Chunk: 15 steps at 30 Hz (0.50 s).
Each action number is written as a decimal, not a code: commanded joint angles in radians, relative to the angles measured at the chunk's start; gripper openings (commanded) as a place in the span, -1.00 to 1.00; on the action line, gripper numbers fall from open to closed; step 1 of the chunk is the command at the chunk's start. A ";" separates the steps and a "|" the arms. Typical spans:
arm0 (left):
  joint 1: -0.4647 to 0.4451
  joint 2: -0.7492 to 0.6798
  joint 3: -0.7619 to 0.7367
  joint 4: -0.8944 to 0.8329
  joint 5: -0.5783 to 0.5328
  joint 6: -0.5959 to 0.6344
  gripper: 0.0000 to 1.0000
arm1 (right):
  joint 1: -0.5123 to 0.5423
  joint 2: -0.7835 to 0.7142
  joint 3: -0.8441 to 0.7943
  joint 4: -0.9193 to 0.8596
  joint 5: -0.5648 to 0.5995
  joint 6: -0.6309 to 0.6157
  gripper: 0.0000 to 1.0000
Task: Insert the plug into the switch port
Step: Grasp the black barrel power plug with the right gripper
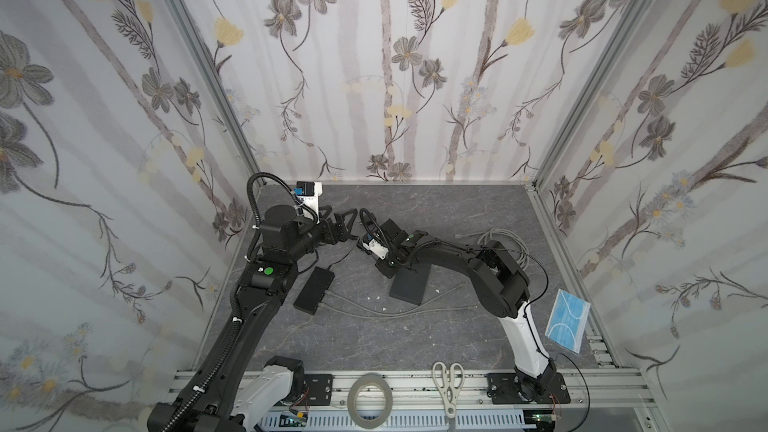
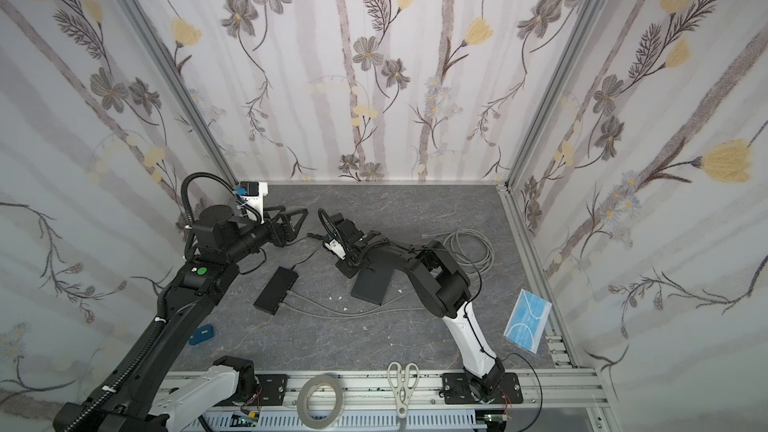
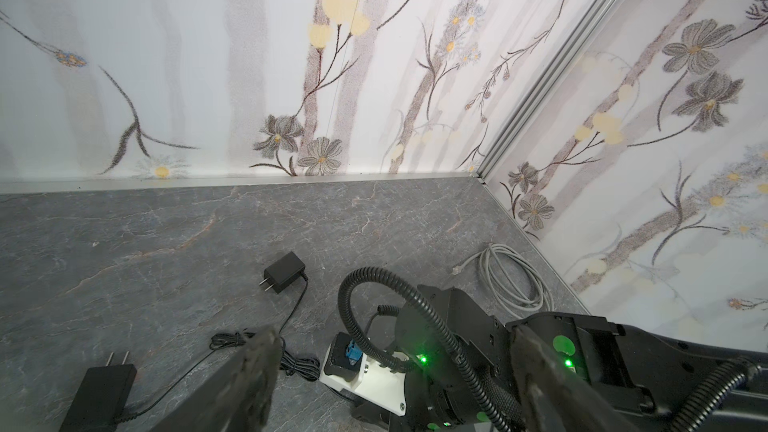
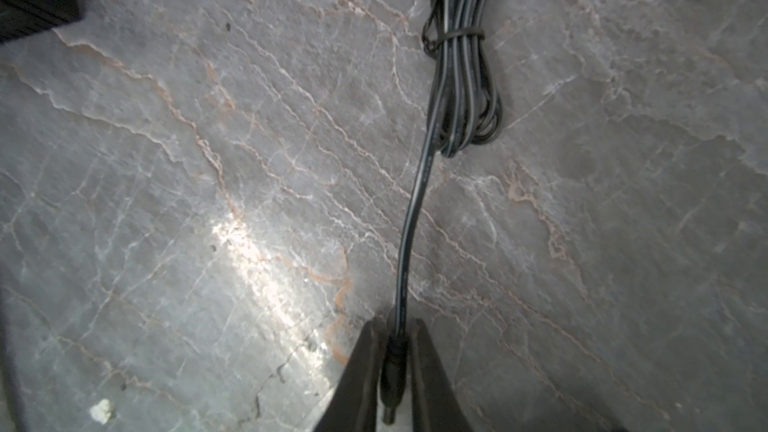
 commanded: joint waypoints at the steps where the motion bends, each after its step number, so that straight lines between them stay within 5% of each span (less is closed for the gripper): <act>1: 0.002 -0.003 0.008 0.037 0.009 -0.002 0.76 | 0.002 -0.015 -0.029 0.015 0.016 0.002 -0.90; 15: 0.002 0.029 -0.001 0.055 0.065 0.035 0.68 | 0.003 -0.402 -0.302 0.072 0.030 0.005 -0.94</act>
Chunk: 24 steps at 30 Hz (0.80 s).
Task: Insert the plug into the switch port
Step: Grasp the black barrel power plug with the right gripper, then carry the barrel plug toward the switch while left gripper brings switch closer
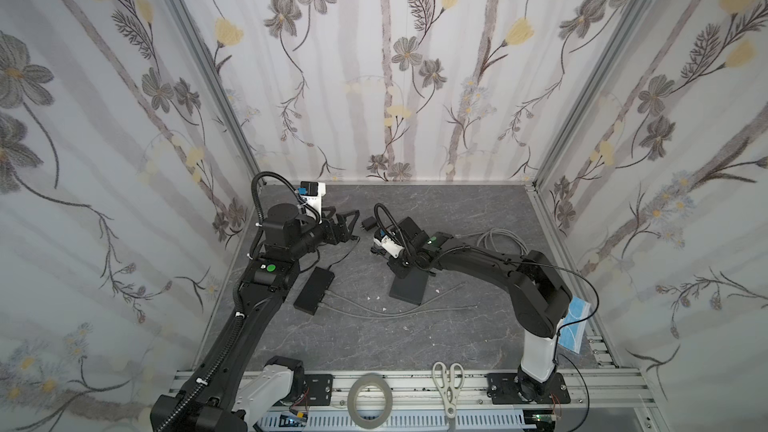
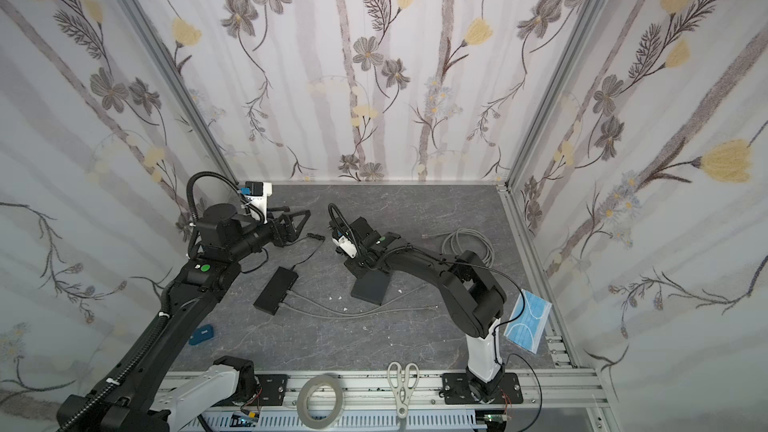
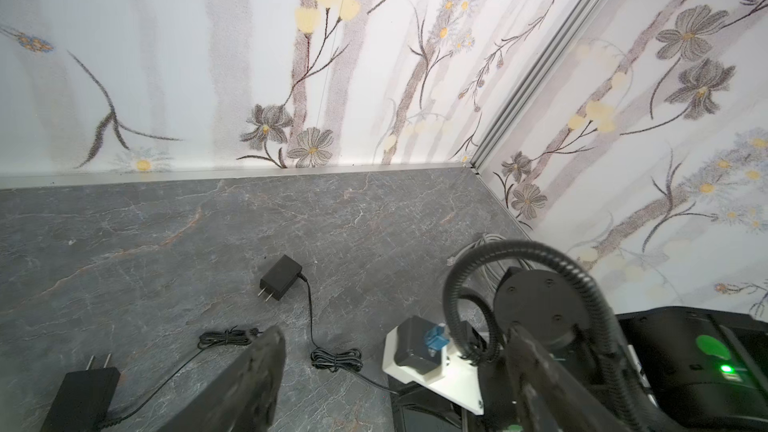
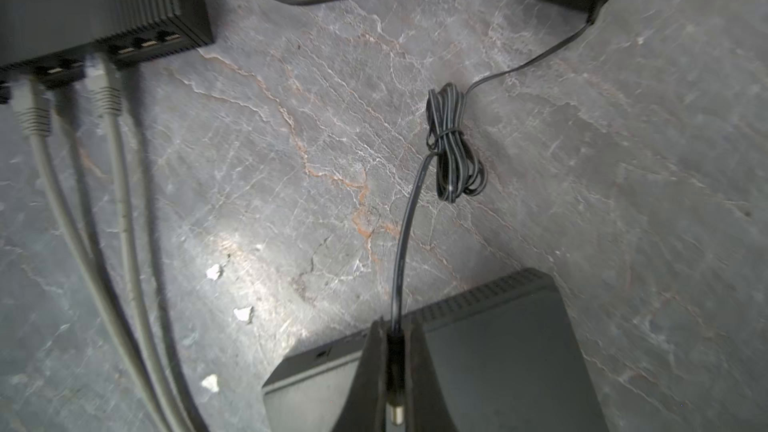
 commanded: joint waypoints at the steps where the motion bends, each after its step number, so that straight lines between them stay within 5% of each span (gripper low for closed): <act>1: 0.001 0.002 -0.003 0.049 0.023 0.022 0.68 | 0.002 -0.083 -0.072 0.039 0.008 0.010 -0.94; 12: 0.000 0.009 -0.005 0.055 0.031 0.011 0.67 | 0.042 -0.192 -0.362 0.174 0.040 0.077 -0.91; 19: -0.005 0.012 -0.007 0.052 0.025 0.016 0.67 | 0.046 -0.191 -0.399 0.196 0.075 0.090 -0.43; 24: -0.007 0.010 -0.005 0.053 0.029 0.010 0.68 | 0.050 -0.262 -0.455 0.229 0.072 0.109 -0.39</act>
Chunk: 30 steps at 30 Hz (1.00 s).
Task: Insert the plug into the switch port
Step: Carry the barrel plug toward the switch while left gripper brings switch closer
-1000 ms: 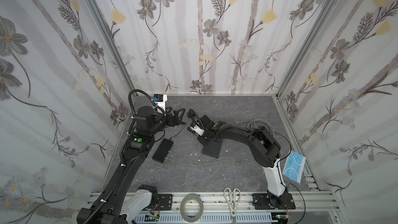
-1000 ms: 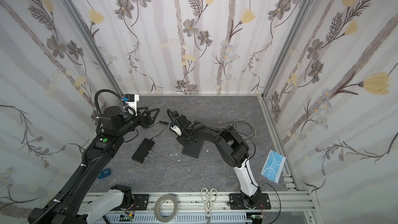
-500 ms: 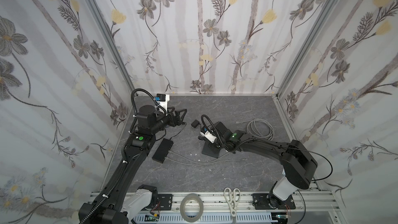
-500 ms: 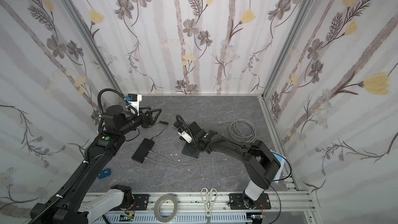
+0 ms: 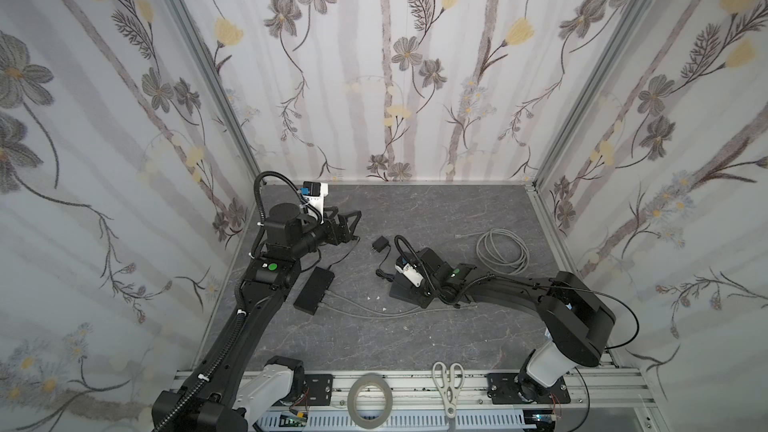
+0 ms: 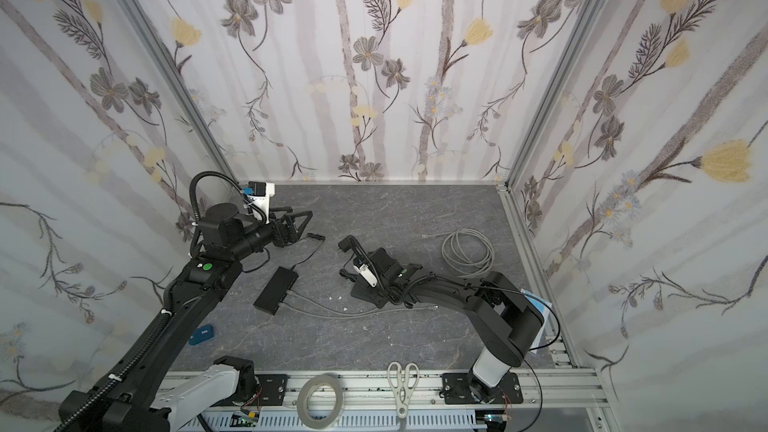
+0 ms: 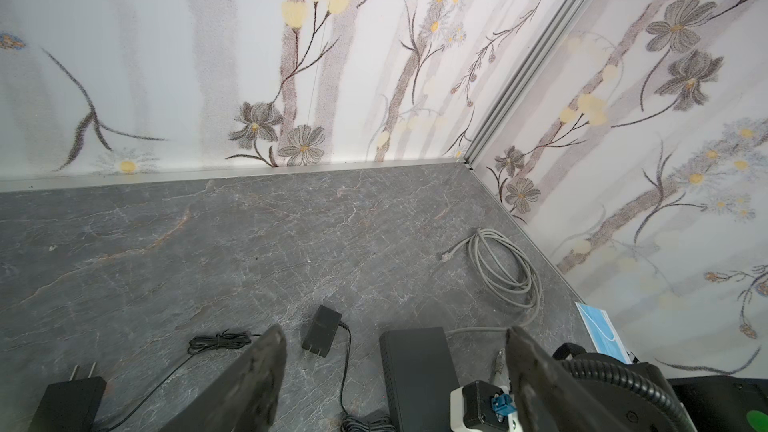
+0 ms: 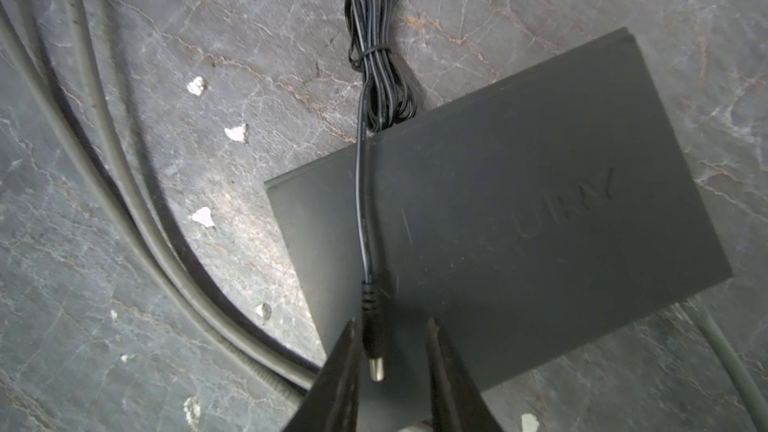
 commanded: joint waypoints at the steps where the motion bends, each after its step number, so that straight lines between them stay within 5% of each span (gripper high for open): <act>1: -0.002 -0.003 0.001 0.037 0.008 0.002 0.68 | 0.004 -0.039 -0.024 0.073 0.007 0.022 -0.39; 11: -0.004 -0.007 0.002 0.037 0.012 -0.001 0.69 | 0.004 -0.026 -0.048 0.076 -0.068 0.055 -0.38; 30: -0.006 -0.007 0.002 0.037 0.013 -0.001 0.69 | 0.035 -0.004 -0.049 0.055 0.009 0.093 -0.54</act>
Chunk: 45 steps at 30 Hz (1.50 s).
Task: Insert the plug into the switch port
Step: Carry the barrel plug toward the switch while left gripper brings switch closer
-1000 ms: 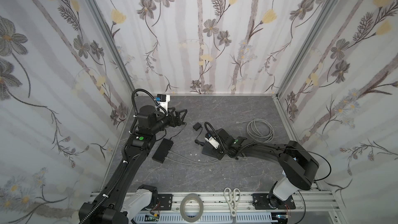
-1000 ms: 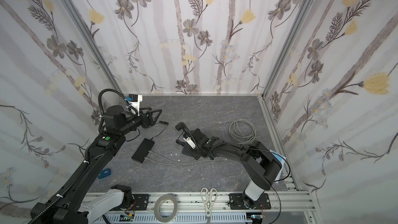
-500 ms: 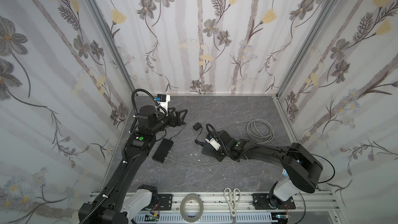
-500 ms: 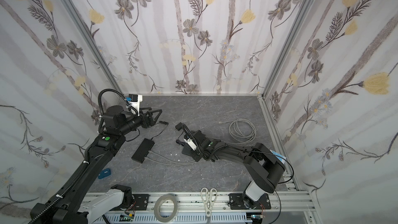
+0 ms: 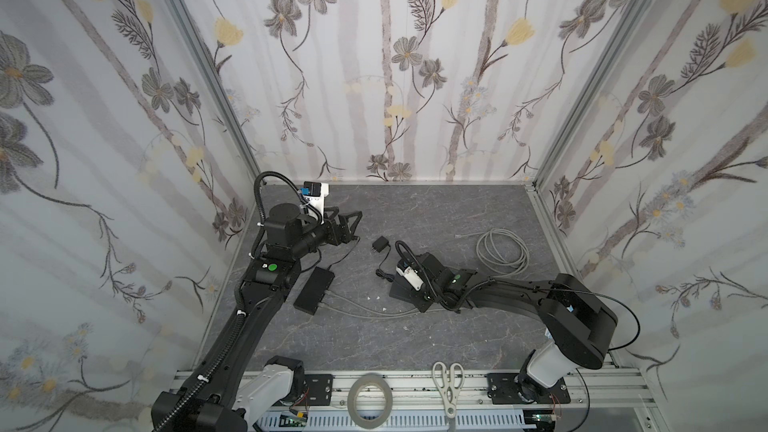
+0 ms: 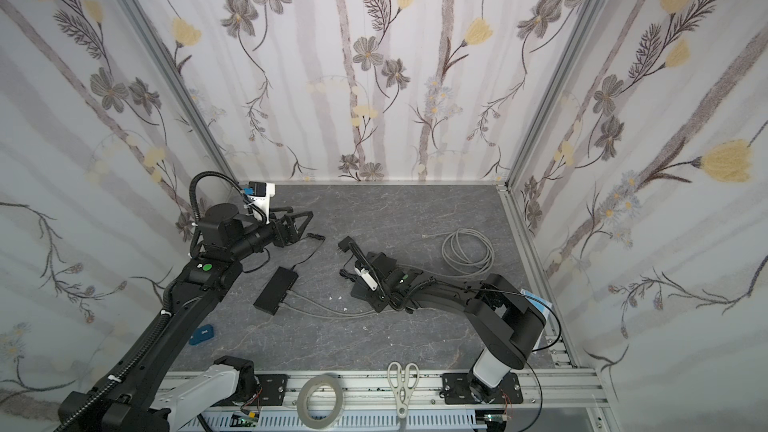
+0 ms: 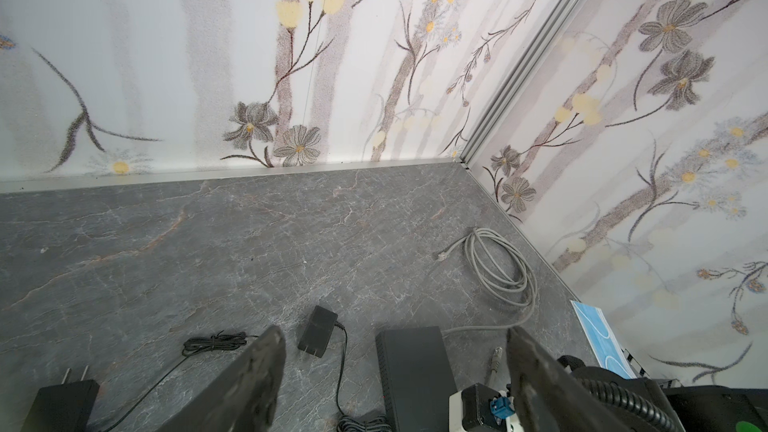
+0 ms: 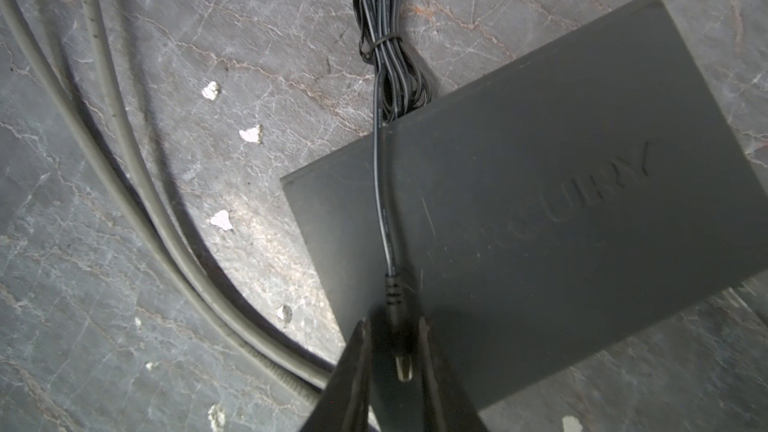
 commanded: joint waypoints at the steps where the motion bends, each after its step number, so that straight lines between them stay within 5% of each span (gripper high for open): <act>1: 0.000 -0.003 0.002 0.037 0.006 0.002 0.69 | 0.018 -0.007 -0.002 -0.002 0.025 0.009 -0.54; 23: 0.000 -0.010 0.002 0.037 0.009 0.002 0.69 | 0.099 0.033 0.044 -0.054 0.160 0.046 -0.53; 38: 0.000 -0.010 -0.004 0.040 0.006 0.009 0.70 | 0.110 0.007 0.054 -0.049 0.176 0.049 -0.93; 45: 0.000 0.061 -0.013 0.052 0.039 0.073 0.65 | 0.070 -0.081 0.099 -0.081 0.079 0.003 -1.00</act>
